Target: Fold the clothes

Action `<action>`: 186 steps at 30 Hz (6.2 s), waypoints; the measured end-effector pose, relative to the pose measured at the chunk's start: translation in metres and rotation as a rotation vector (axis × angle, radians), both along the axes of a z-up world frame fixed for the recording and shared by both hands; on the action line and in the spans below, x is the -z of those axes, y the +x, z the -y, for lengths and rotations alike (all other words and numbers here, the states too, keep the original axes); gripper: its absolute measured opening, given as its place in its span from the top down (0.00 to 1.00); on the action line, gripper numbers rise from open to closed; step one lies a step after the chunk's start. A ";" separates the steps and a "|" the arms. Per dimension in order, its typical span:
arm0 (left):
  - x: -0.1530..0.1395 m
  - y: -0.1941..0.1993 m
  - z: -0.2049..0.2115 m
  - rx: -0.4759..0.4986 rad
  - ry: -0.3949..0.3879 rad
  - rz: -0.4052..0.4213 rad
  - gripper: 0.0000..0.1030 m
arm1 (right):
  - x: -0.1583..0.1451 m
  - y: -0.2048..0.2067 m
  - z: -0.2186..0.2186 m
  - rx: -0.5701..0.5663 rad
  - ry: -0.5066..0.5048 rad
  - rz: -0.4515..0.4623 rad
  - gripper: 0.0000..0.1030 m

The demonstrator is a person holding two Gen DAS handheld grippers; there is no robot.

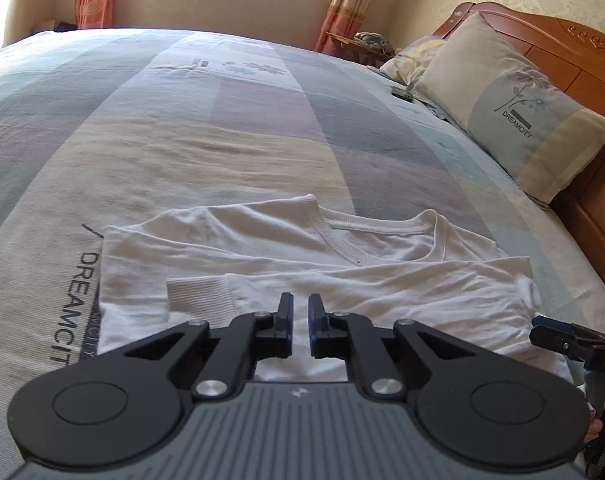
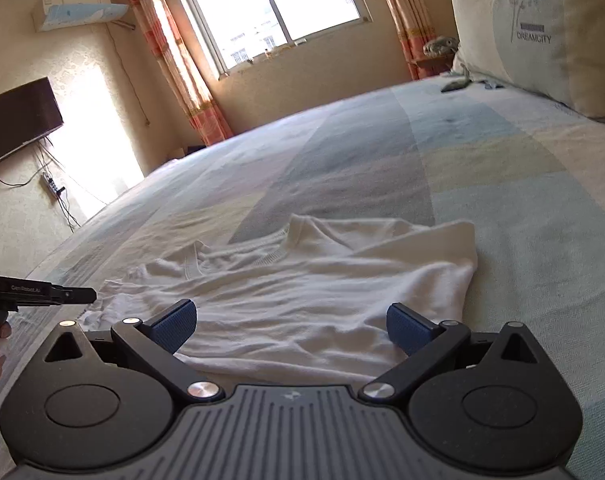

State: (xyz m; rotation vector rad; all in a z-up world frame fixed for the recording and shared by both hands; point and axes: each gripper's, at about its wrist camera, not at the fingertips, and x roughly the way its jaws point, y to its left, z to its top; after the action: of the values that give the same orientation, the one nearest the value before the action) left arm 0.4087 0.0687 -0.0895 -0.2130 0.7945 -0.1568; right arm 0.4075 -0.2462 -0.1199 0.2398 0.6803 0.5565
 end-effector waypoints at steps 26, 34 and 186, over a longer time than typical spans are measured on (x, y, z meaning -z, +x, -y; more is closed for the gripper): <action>-0.044 0.077 0.210 0.506 -0.189 -0.189 0.52 | -0.010 -0.030 0.034 -0.044 -0.035 0.107 0.00; 0.019 0.132 0.297 0.524 -0.236 -0.243 0.52 | -0.006 -0.041 0.050 -0.085 -0.069 0.127 0.00; 0.031 -0.307 0.064 0.252 0.186 0.102 0.08 | 0.007 -0.278 -0.035 0.073 -0.376 0.007 0.00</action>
State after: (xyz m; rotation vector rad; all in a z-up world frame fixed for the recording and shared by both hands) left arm 0.1018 0.0047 -0.1204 0.0719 0.7274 -0.3274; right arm 0.1293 -0.2117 -0.1267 -0.0891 0.7529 0.3502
